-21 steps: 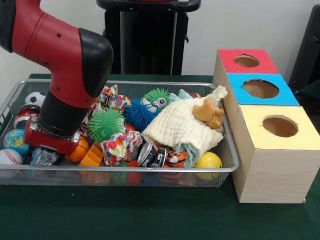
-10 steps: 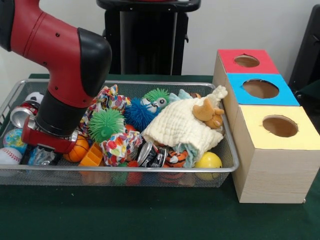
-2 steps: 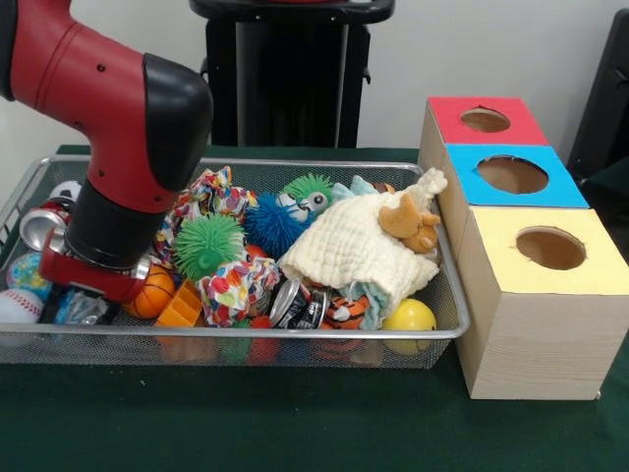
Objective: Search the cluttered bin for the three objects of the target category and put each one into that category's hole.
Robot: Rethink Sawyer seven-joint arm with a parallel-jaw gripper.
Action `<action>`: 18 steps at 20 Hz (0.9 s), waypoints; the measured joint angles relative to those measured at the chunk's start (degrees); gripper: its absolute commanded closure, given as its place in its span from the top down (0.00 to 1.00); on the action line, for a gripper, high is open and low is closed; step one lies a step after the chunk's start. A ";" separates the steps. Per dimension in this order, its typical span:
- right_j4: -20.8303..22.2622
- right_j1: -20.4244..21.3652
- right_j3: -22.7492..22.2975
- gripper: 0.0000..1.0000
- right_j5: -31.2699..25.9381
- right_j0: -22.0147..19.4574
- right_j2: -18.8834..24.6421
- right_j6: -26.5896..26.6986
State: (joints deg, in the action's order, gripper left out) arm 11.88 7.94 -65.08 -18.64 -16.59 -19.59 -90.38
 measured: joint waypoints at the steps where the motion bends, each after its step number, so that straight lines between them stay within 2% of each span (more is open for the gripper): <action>1: -0.51 0.07 -0.03 1.00 -0.37 -0.18 0.17 0.00; 6: -3.79 1.03 -0.92 1.00 -3.35 -0.92 0.74 -0.01; 18: -5.56 2.54 -4.96 1.00 -6.57 -1.55 0.61 -0.01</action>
State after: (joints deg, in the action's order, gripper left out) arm 6.32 10.47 -70.03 -25.21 -18.14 -18.98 -90.38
